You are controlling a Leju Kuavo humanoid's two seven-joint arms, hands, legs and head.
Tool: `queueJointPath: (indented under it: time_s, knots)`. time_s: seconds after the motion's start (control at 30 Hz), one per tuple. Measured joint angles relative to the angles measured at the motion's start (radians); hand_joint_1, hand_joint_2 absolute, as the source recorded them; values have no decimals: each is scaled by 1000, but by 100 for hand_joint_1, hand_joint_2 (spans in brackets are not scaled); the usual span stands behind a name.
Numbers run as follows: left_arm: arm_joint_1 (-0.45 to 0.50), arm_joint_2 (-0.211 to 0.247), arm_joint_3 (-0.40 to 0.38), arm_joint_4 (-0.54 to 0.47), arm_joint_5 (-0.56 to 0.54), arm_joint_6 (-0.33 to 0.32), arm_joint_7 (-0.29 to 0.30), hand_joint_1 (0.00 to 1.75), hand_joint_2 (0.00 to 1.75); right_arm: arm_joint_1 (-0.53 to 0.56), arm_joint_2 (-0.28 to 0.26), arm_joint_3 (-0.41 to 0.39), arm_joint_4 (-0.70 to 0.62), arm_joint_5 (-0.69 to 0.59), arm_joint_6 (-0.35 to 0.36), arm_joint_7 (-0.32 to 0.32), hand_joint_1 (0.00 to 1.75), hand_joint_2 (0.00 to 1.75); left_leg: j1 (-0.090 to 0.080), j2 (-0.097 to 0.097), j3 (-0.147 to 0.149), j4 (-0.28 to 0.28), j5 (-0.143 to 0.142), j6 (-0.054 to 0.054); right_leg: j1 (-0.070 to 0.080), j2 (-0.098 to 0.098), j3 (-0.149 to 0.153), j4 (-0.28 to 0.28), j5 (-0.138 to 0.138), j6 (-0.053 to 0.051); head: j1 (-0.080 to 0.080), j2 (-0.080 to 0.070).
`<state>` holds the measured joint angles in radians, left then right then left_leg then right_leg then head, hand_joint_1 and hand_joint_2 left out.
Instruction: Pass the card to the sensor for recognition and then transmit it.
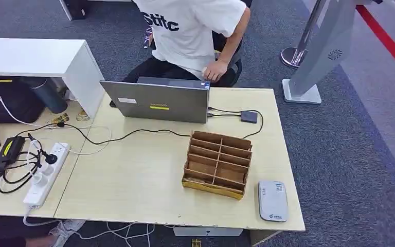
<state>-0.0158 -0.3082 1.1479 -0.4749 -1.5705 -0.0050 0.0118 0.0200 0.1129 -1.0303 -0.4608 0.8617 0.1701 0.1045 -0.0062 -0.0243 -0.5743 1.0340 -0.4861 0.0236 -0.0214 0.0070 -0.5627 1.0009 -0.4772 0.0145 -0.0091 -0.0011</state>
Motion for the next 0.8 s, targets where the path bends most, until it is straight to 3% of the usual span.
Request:
queueJointPath:
  time_s: [0.07,0.1,0.17,0.23,0.6,0.63,0.67,0.8]
  knots:
    - [0,1,0,0,0,0,0,159,175,-1,0,-2,3,8,8,3,0,175,0,0,0,0,0,0,0,0,0,0,0,0,0,0]
    - [0,3,0,0,0,0,0,175,175,-1,0,-5,3,10,10,8,0,175,0,0,0,0,0,0,0,0,0,0,0,0,0,0]
    - [0,4,-1,0,0,1,-2,175,175,-3,0,-16,3,18,10,13,0,175,0,0,0,0,0,0,0,0,0,0,0,0,0,0]
    - [0,5,-2,0,0,1,-4,159,175,-4,0,-24,4,29,11,15,0,175,0,0,0,0,0,0,0,0,0,0,0,0,0,0]
    - [0,5,-2,0,0,5,-4,152,175,-5,3,-52,-8,62,29,8,0,175,0,0,0,0,0,0,0,0,0,0,0,0,0,0]
    - [-1,5,-2,0,0,5,-4,129,175,-5,5,-52,-12,64,32,8,0,175,0,0,0,0,0,0,0,0,0,0,0,0,0,0]
    - [-1,5,-2,0,0,5,-4,9,175,-4,8,-55,-17,66,37,8,0,175,0,0,0,0,0,0,0,0,0,0,0,0,0,0]
    - [0,5,-2,0,0,6,-4,0,175,-4,20,-72,-39,82,58,10,0,175,0,0,0,0,0,0,0,0,0,0,0,0,0,0]
